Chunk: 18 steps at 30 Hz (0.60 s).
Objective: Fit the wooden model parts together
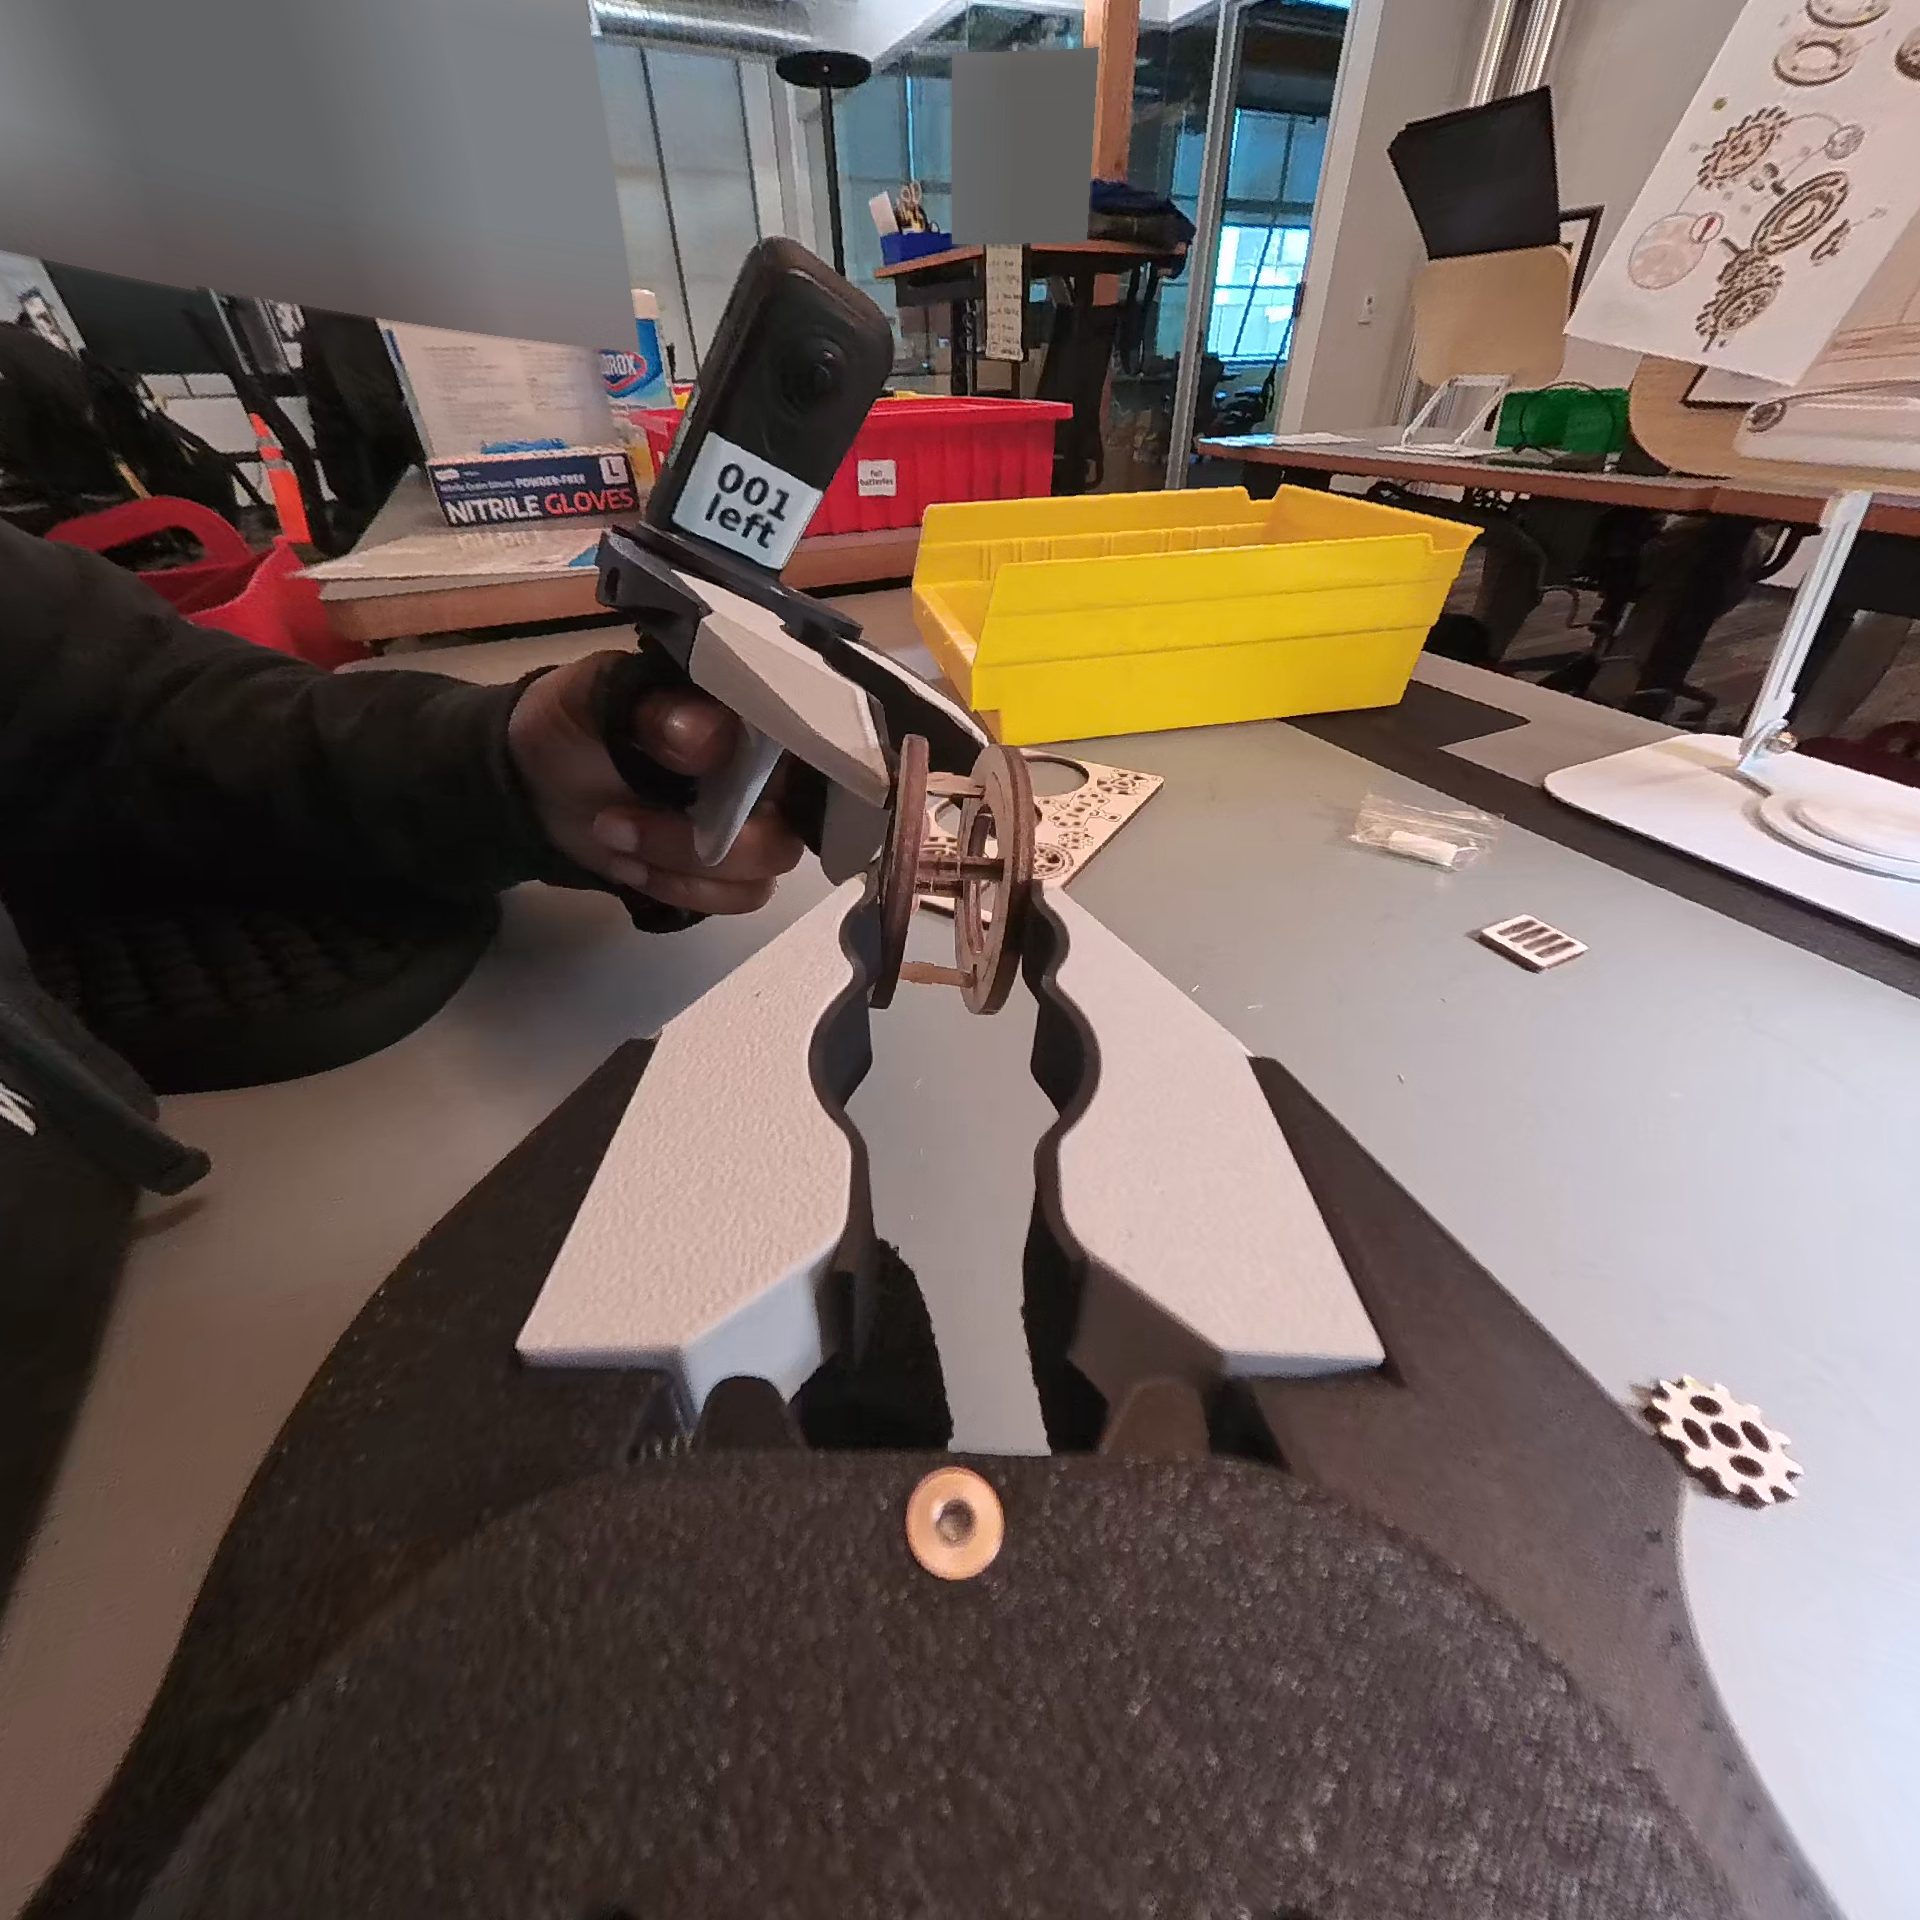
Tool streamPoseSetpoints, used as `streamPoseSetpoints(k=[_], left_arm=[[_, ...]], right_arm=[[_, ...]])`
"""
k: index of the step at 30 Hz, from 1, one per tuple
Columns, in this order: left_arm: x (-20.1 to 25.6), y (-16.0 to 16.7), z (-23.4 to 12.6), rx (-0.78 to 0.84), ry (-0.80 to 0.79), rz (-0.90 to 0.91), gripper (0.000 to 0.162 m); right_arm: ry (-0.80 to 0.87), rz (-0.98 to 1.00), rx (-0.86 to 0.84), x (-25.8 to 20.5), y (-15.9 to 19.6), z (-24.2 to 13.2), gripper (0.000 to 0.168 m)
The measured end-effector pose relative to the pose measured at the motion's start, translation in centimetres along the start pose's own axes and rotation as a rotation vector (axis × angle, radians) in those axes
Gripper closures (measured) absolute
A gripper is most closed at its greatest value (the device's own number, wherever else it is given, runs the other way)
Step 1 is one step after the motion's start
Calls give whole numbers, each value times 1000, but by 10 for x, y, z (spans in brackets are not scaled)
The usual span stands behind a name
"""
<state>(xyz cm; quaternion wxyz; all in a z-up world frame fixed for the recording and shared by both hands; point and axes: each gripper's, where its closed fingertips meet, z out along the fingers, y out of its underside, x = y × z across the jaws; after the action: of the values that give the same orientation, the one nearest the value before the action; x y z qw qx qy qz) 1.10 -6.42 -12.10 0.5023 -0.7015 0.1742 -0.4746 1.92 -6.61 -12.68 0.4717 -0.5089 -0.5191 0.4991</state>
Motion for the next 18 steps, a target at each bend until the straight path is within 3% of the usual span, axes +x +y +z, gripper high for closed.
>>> streamPoseSetpoints(k=[8,11,15,18], left_arm=[[5,-1,-1,12,65,8,135],[8,-2,-2,1,74,83,135],[4,5,-4,-70,12,247,122],[5,14,-4,-129,17,312,125]], right_arm=[[-53,36,30,-3,-6,-1,145],[-65,-3,31,-6,-6,-2,145],[-84,-55,-2,-11,-1,-1,145],[-93,-97,-27,-15,3,0,144]])
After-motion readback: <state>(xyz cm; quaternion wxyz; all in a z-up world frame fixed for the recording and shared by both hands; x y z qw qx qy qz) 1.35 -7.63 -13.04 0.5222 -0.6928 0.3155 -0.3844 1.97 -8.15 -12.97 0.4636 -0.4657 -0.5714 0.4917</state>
